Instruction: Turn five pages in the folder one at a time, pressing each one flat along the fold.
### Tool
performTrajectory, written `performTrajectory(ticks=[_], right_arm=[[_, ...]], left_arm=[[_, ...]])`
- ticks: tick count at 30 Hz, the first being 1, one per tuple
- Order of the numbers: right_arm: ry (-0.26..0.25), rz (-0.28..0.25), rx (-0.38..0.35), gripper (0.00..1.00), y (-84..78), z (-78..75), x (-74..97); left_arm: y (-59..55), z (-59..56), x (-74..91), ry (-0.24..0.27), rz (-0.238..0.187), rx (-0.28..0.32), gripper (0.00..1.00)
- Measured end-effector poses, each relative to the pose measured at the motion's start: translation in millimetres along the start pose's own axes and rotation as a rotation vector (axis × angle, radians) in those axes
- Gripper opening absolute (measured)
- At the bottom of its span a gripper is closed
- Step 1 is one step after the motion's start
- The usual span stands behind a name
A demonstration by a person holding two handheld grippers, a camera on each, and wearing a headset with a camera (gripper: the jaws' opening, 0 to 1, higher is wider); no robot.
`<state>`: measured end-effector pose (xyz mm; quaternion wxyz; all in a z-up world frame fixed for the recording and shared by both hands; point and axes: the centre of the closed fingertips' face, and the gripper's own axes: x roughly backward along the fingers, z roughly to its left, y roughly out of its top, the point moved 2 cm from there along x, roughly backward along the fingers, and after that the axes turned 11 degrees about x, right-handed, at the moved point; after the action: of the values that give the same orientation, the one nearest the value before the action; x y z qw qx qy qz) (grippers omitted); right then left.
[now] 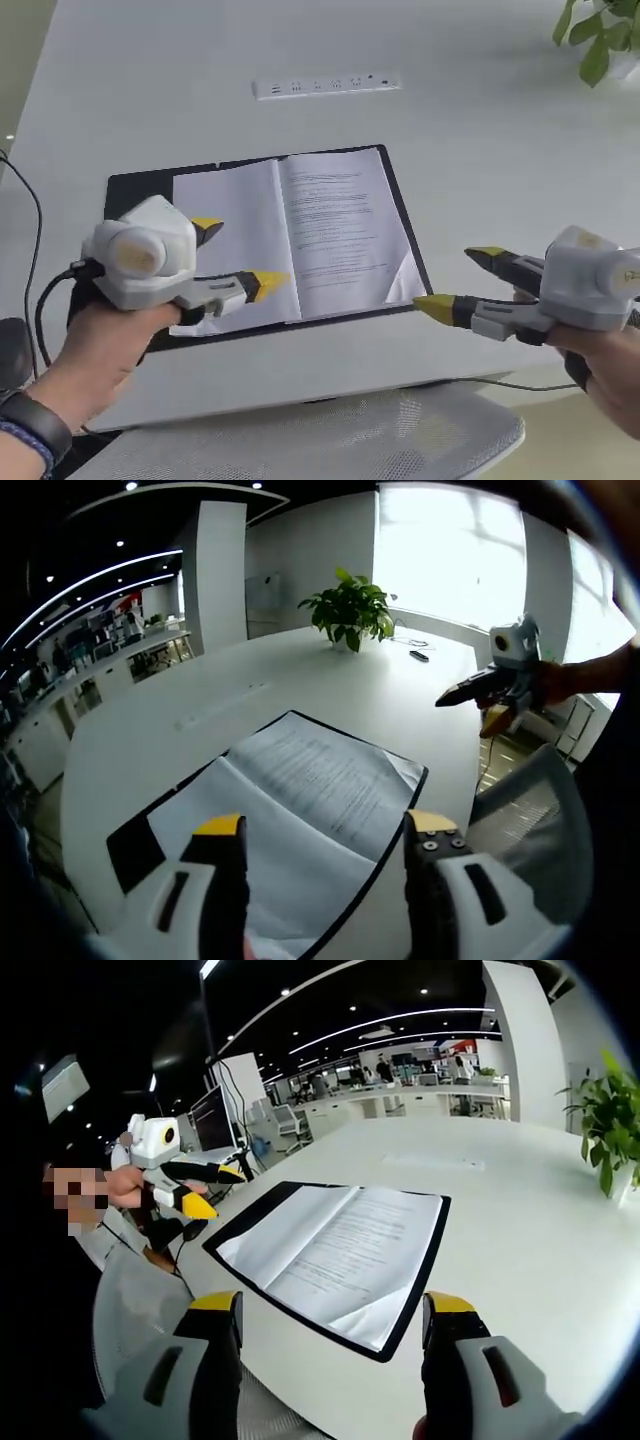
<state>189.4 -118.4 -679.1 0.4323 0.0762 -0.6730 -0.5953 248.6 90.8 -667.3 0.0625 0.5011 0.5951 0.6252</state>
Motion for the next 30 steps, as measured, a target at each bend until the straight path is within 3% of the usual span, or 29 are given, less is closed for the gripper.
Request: performTrajectory(ticks=[6,14,30], right_arm=[[-0.009,-0.005,-0.014,0.72,-0.6,-3.9,3.5],[-0.01,-0.004,-0.029,0.7,-5.0,-6.1,5.1],[-0.015,-0.021,-0.061,0.68,-8.6,-19.8,9.0]], left_arm=[[4.3,-20.8,-31.7,-0.062,0.03,-0.022,0.59],[1.5,-41.1,-80.3,-0.116,0.074,-0.037,0.56],[-7.4,-70.0,-142.1,-0.132,0.1,-0.003,0.44]])
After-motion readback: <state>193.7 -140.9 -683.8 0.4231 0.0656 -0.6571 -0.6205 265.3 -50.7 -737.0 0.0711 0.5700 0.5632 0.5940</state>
